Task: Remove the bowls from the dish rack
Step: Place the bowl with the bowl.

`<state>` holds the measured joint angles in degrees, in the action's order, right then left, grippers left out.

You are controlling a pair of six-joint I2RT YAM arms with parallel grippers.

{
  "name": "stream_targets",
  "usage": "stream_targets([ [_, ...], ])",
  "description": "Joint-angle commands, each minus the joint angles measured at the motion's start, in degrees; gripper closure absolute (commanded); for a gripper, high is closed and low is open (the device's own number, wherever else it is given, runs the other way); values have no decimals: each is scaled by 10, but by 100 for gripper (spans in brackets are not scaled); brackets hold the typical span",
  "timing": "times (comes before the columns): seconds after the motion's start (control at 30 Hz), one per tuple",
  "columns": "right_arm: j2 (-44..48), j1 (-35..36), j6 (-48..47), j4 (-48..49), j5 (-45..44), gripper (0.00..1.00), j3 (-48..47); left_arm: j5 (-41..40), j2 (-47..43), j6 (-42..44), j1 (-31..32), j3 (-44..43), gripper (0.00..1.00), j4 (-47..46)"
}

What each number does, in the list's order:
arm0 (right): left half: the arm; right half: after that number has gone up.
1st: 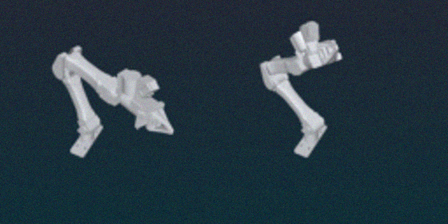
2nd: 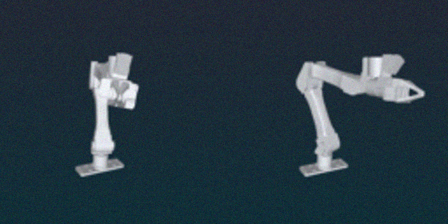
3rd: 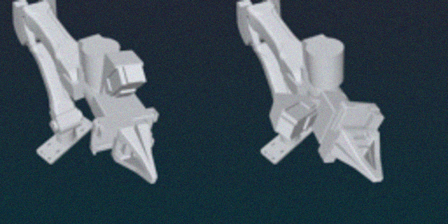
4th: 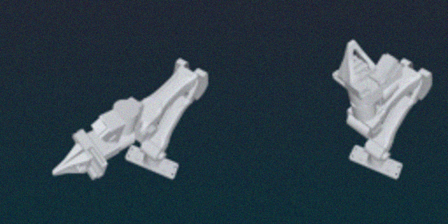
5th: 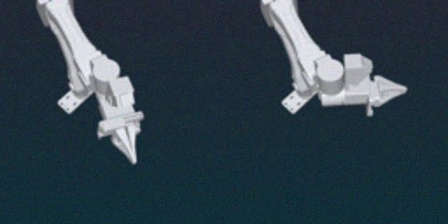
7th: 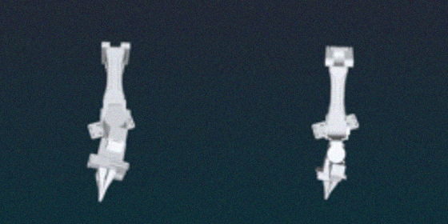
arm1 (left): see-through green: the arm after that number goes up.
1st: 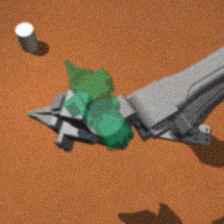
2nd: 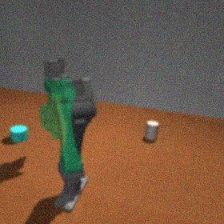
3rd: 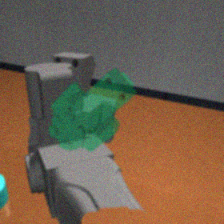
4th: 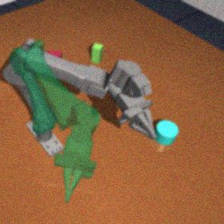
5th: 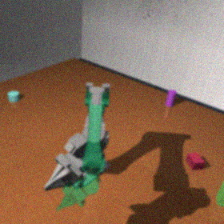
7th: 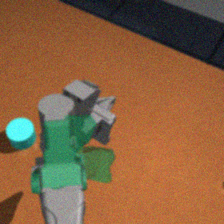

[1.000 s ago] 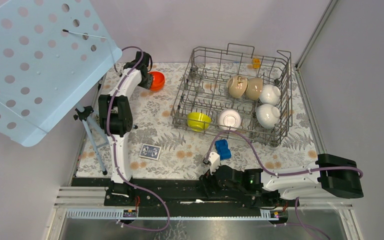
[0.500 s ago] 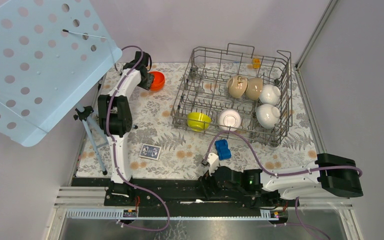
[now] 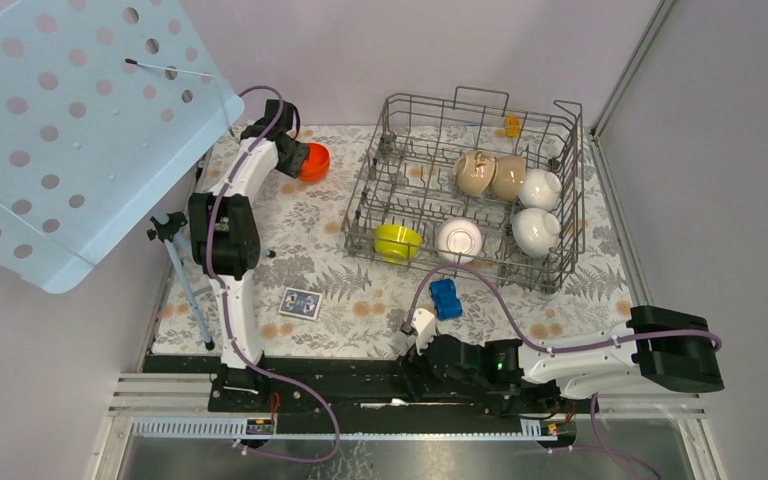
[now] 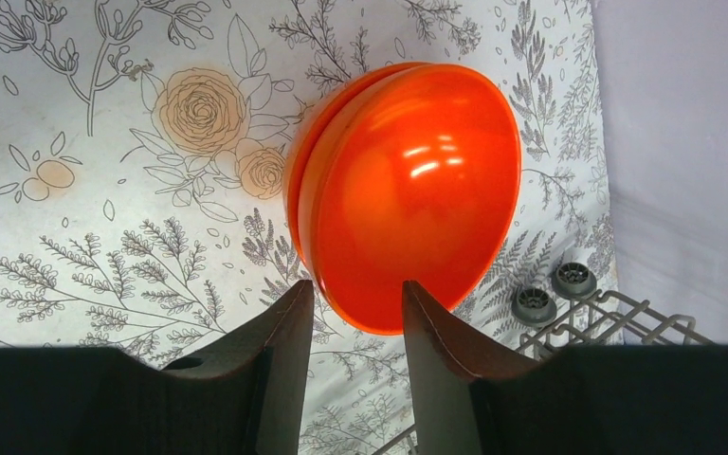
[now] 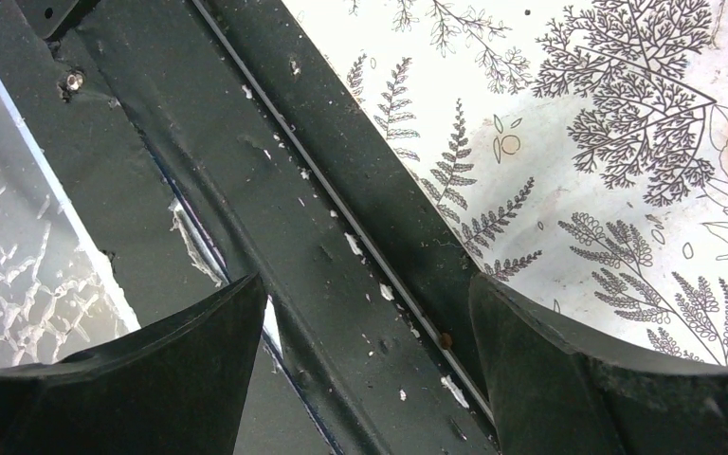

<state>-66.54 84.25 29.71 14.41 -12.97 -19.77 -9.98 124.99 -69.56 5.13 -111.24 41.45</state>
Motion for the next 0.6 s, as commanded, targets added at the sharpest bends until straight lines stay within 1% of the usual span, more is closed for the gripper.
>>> stream_targets([
  [0.0, -4, 10, -11, 7, -19, 14, -22, 20, -45, 30, -6, 24, 57, -44],
  [0.1, -4, 15, -11, 11, -21, 14, -19, 23, -45, 34, -9, 33, 59, -48],
  [0.27, -5, 21, -11, 14, -28, 14, -16, 27, -41, 35, -12, 37, 70, -49],
  [0.57, -8, 27, -8, 13, -34, 14, -17, 40, -38, 35, -14, 47, 83, -65],
])
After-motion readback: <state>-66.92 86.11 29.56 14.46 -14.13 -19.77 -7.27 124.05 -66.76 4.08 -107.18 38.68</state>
